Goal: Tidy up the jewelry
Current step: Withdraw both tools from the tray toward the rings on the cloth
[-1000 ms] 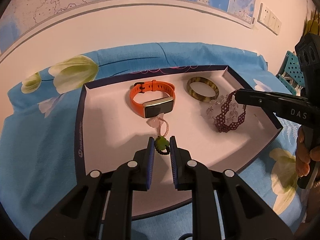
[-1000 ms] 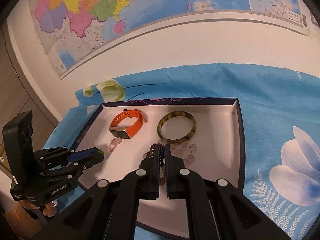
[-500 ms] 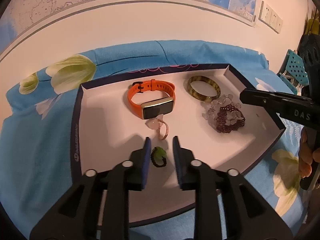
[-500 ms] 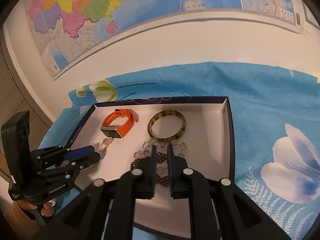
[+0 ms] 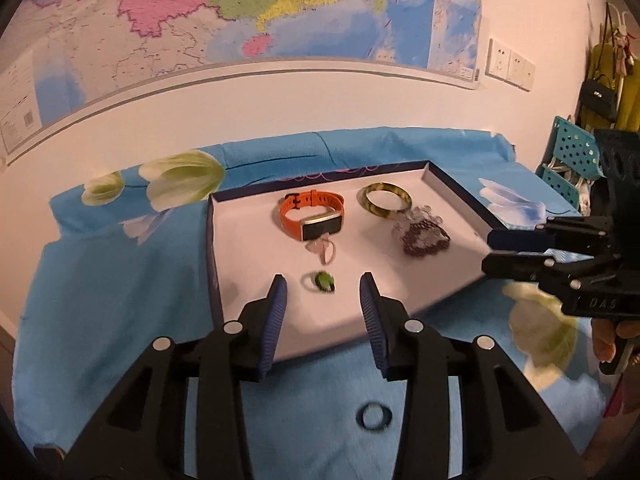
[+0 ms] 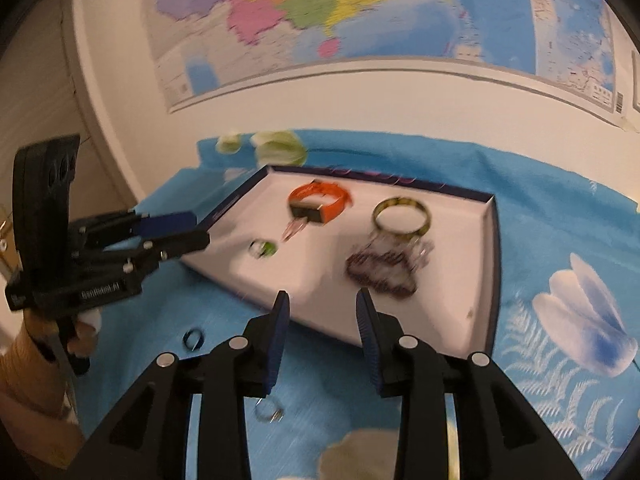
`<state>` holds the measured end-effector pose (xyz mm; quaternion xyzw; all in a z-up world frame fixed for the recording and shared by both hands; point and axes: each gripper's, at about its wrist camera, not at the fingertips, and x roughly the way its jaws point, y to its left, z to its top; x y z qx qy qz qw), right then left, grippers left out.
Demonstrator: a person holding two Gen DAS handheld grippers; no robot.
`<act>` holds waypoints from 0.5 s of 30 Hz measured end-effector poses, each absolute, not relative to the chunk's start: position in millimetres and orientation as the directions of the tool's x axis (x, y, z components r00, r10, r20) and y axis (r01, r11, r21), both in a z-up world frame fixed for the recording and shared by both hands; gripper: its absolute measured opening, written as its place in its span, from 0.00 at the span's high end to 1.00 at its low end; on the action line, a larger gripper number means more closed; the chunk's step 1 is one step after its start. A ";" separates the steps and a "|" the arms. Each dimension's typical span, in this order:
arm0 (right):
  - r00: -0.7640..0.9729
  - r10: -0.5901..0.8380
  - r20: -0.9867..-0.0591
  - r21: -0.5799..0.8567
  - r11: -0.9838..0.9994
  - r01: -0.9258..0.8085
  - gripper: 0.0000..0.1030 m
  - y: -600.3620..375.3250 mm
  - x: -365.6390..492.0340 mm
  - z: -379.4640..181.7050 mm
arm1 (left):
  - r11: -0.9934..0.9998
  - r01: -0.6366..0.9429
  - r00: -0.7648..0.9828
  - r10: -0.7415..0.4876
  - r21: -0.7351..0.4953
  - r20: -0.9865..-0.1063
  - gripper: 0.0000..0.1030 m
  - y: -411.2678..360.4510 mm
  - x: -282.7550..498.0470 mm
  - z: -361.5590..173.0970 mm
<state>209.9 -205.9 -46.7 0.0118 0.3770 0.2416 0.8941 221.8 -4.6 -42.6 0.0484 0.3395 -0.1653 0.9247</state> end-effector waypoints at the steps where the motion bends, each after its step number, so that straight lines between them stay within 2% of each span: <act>1: 0.589 0.445 -0.674 0.204 0.879 -0.430 0.69 -203.7 204.9 -49.8 | 0.939 0.343 0.713 -0.278 -0.026 -0.643 0.63 -3.4 216.5 -43.3; 15: 0.508 0.475 -0.719 0.237 0.854 -0.463 0.69 -178.4 174.1 -85.4 | 0.897 0.436 0.634 -0.358 -0.066 -0.685 0.60 -7.9 155.9 -74.3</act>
